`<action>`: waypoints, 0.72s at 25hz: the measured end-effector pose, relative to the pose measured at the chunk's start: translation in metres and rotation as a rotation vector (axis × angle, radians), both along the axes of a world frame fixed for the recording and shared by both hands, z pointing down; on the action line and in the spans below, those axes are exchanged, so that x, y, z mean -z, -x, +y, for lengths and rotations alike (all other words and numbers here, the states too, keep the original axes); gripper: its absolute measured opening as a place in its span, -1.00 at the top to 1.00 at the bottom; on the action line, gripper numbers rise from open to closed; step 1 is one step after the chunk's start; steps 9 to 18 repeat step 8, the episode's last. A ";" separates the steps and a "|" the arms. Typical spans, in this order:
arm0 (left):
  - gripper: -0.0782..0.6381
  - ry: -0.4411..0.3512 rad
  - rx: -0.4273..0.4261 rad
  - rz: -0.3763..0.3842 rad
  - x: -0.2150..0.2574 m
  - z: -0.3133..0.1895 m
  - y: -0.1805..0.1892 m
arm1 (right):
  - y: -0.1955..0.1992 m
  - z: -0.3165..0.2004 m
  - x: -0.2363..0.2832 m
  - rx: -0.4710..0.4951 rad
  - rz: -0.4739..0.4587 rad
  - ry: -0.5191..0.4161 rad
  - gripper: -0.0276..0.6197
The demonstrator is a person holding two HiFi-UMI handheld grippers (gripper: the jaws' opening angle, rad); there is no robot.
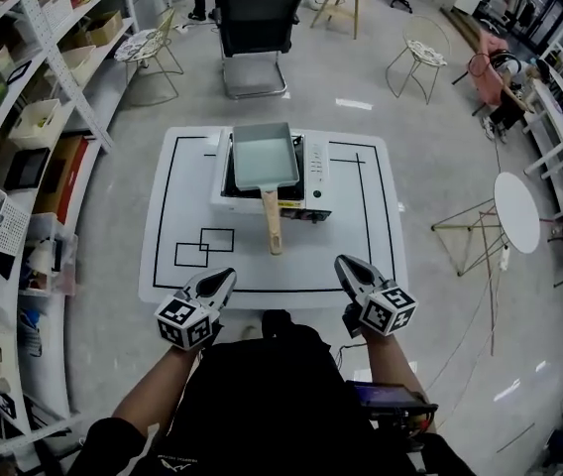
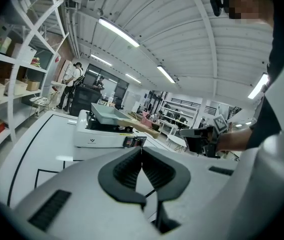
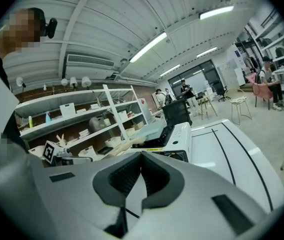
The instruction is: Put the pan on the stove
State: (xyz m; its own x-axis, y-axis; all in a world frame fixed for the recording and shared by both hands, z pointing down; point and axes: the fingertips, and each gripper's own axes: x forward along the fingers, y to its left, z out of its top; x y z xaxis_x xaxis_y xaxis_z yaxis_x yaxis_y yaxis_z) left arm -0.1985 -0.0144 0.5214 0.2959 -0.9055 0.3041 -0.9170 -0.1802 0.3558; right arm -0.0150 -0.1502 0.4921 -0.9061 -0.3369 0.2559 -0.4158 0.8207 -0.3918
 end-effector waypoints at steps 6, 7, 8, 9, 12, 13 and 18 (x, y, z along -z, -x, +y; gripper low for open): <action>0.76 -0.028 0.025 -0.003 0.008 0.000 0.005 | 0.015 -0.003 0.008 0.052 -0.001 -0.030 0.83; 0.76 -0.037 0.030 -0.007 0.011 -0.001 0.008 | 0.019 -0.005 0.011 0.062 -0.006 -0.038 0.83; 0.76 -0.046 0.036 -0.011 0.013 -0.003 0.010 | 0.023 -0.007 0.014 0.071 -0.012 -0.047 0.83; 0.76 -0.046 0.036 -0.011 0.013 -0.003 0.010 | 0.023 -0.007 0.014 0.071 -0.012 -0.047 0.83; 0.76 -0.046 0.036 -0.011 0.013 -0.003 0.010 | 0.023 -0.007 0.014 0.071 -0.012 -0.047 0.83; 0.76 -0.046 0.036 -0.011 0.013 -0.003 0.010 | 0.023 -0.007 0.014 0.071 -0.012 -0.047 0.83; 0.76 -0.046 0.036 -0.011 0.013 -0.003 0.010 | 0.023 -0.007 0.014 0.071 -0.012 -0.047 0.83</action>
